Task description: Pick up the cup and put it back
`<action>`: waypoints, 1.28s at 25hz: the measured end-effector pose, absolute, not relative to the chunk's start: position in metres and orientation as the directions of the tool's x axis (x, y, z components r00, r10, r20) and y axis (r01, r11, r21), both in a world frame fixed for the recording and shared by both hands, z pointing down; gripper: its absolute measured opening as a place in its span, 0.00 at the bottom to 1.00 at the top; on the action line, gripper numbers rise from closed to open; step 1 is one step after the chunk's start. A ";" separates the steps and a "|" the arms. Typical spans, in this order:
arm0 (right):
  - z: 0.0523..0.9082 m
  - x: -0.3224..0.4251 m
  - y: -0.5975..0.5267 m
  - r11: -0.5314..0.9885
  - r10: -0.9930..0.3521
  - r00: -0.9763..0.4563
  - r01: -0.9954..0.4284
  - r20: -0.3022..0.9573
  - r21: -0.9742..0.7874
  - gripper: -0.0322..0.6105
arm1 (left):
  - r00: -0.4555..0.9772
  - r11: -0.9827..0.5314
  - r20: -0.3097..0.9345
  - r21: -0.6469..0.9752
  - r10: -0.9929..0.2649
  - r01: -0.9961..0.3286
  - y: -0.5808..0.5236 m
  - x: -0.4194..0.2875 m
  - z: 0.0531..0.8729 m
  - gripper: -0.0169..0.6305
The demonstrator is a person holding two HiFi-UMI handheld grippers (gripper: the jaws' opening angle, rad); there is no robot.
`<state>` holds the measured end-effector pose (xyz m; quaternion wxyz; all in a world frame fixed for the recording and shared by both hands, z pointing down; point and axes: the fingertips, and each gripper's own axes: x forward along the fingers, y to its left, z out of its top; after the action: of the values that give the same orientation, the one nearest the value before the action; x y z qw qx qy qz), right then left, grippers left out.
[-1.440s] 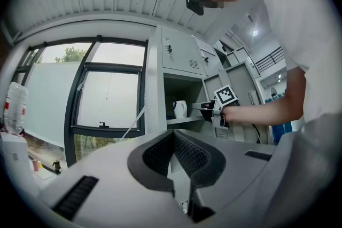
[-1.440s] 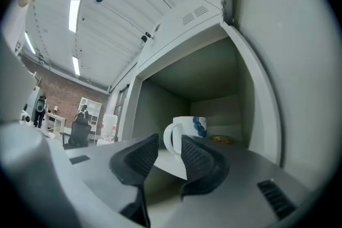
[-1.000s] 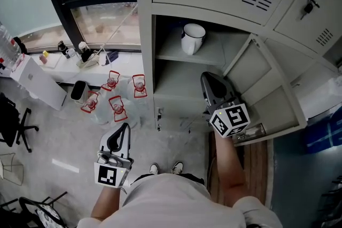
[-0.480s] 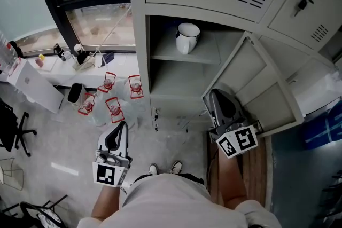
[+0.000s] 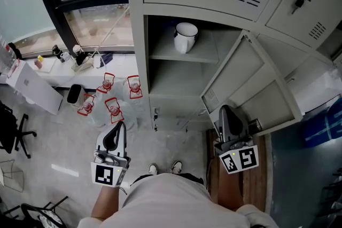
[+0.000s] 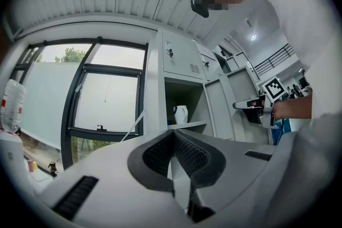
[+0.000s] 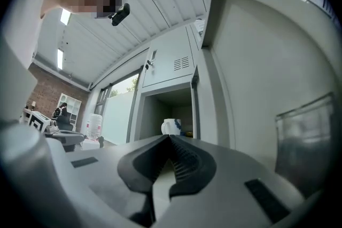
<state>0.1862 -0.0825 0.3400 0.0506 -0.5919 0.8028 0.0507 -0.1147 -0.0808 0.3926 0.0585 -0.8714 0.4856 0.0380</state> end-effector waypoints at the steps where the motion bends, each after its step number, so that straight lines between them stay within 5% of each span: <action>1: 0.343 0.189 -0.079 0.280 -0.950 -0.279 -0.960 -0.140 0.017 0.08 | 0.524 -0.519 -0.123 -0.066 -0.843 -0.852 -0.081 -0.116 0.392 0.06; 32: 0.349 0.197 -0.057 0.188 -0.971 -0.184 -0.982 -0.150 -0.009 0.08 | 0.525 -0.519 -0.105 -0.076 -0.845 -0.851 -0.069 -0.138 0.397 0.06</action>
<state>0.1971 -0.0573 0.3488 0.0609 -0.6358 0.7682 0.0443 -0.1381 -0.0692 0.3965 0.0589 -0.8711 0.4868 0.0274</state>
